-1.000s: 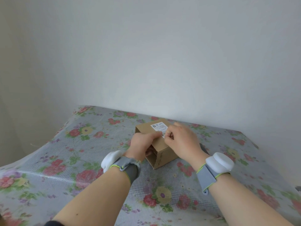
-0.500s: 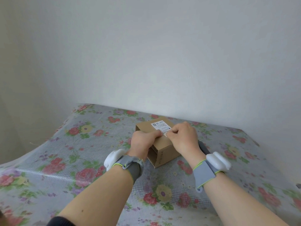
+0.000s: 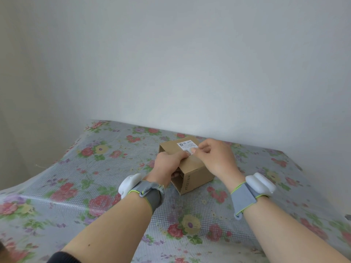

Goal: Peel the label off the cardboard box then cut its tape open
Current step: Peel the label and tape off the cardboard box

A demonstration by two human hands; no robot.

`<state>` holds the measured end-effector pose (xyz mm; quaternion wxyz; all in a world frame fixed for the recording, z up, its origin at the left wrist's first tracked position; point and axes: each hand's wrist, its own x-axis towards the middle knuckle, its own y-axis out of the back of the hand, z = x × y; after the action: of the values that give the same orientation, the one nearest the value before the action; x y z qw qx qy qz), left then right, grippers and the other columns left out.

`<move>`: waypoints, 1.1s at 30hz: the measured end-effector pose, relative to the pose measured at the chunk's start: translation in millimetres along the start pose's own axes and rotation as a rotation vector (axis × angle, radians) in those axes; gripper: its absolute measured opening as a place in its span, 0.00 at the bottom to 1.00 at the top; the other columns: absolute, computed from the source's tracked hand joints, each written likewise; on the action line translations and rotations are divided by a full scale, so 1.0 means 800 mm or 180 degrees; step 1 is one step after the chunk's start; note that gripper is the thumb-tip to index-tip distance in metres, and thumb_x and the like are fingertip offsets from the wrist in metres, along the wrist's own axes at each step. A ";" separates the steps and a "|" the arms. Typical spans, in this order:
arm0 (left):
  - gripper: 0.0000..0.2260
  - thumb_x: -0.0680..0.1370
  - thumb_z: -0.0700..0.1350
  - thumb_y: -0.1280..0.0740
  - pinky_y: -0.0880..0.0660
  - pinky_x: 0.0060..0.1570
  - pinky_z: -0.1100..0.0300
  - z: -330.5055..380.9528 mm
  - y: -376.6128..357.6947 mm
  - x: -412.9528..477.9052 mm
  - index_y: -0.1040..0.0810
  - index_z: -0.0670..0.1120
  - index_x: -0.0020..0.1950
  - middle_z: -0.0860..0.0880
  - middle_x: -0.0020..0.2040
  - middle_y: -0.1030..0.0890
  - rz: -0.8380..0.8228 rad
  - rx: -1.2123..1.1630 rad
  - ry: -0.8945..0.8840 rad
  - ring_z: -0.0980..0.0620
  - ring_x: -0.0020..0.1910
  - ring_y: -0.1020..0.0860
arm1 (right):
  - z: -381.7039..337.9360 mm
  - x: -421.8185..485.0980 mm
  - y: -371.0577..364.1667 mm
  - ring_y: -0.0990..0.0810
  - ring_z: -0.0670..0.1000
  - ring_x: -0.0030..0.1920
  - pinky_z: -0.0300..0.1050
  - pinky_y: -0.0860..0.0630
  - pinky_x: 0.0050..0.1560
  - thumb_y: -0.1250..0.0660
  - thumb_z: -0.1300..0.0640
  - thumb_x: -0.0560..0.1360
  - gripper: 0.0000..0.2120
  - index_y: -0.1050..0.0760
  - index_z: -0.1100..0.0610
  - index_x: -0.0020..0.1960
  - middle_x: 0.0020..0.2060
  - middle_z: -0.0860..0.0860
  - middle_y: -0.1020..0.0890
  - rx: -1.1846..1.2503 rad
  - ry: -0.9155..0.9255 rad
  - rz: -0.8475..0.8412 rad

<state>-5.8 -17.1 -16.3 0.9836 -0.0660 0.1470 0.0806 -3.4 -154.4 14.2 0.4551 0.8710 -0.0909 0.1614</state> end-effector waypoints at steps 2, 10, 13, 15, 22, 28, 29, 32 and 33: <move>0.15 0.71 0.46 0.27 0.25 0.33 0.61 0.000 0.001 -0.001 0.23 0.41 0.54 0.47 0.40 0.21 -0.0028 0.0009 -0.0012 0.52 0.36 0.23 | -0.002 0.001 -0.002 0.23 0.49 0.43 0.44 0.26 0.41 0.32 0.46 0.71 0.07 0.22 0.50 0.42 0.39 0.45 0.20 -0.0156 -0.0018 -0.0039; 0.12 0.71 0.46 0.27 0.25 0.31 0.60 0.003 0.011 -0.002 0.24 0.41 0.49 0.46 0.38 0.21 -0.0035 0.0072 -0.0190 0.51 0.33 0.23 | 0.006 0.010 0.015 0.23 0.48 0.41 0.43 0.26 0.43 0.31 0.50 0.71 0.07 0.21 0.53 0.39 0.37 0.47 0.20 0.0334 -0.0272 -0.0054; 0.08 0.72 0.45 0.27 0.26 0.30 0.60 0.006 0.002 -0.007 0.24 0.44 0.44 0.47 0.36 0.21 -0.0127 0.0160 -0.0341 0.52 0.32 0.23 | -0.002 0.012 0.007 0.22 0.47 0.46 0.45 0.24 0.47 0.30 0.46 0.69 0.08 0.19 0.50 0.42 0.42 0.45 0.19 0.0252 -0.0188 -0.0285; 0.07 0.72 0.45 0.28 0.26 0.28 0.62 0.007 0.001 -0.008 0.24 0.44 0.44 0.47 0.36 0.21 -0.0112 0.0168 -0.0395 0.52 0.31 0.23 | -0.009 0.012 0.006 0.22 0.49 0.41 0.41 0.26 0.40 0.30 0.54 0.67 0.03 0.20 0.51 0.35 0.35 0.45 0.20 0.0036 -0.0154 -0.0279; 0.08 0.75 0.44 0.31 0.23 0.36 0.58 0.010 0.008 -0.004 0.23 0.43 0.52 0.45 0.47 0.17 0.0168 -0.0119 -0.0547 0.46 0.41 0.19 | 0.005 0.014 0.011 0.32 0.49 0.33 0.42 0.36 0.35 0.33 0.59 0.65 0.12 0.23 0.70 0.38 0.31 0.53 0.28 0.0505 -0.0625 -0.0258; 0.09 0.75 0.44 0.32 0.22 0.39 0.55 0.012 0.015 0.003 0.23 0.43 0.53 0.45 0.47 0.17 0.0302 -0.0119 -0.0548 0.46 0.42 0.18 | 0.020 0.008 0.016 0.31 0.51 0.32 0.42 0.35 0.35 0.31 0.60 0.67 0.11 0.22 0.70 0.37 0.29 0.54 0.27 0.0770 -0.0840 -0.0130; 0.09 0.75 0.44 0.32 0.21 0.42 0.53 0.012 0.019 0.005 0.23 0.43 0.53 0.45 0.47 0.18 0.0376 -0.0101 -0.0531 0.45 0.43 0.19 | 0.024 0.007 0.019 0.31 0.51 0.31 0.43 0.36 0.34 0.32 0.59 0.67 0.10 0.23 0.67 0.33 0.28 0.53 0.28 0.0780 -0.0885 -0.0071; 0.08 0.75 0.45 0.32 0.21 0.45 0.51 0.016 0.038 0.012 0.24 0.42 0.51 0.45 0.44 0.19 0.0468 -0.0108 -0.0401 0.46 0.40 0.20 | 0.043 0.010 0.027 0.31 0.51 0.30 0.47 0.32 0.33 0.34 0.53 0.62 0.10 0.25 0.60 0.29 0.26 0.53 0.29 0.0846 -0.1058 0.0286; 0.09 0.76 0.45 0.32 0.21 0.43 0.52 0.018 0.044 0.013 0.25 0.42 0.52 0.45 0.43 0.19 0.0382 -0.0161 -0.0327 0.46 0.39 0.20 | 0.052 0.012 0.029 0.29 0.52 0.29 0.50 0.28 0.32 0.34 0.54 0.63 0.11 0.25 0.61 0.29 0.25 0.54 0.26 0.0957 -0.1179 0.0375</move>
<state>1.9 21.1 -9.3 0.9813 -0.0777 0.0980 0.1463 6.5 -201.9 13.4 0.2857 0.9368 -0.1984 0.0370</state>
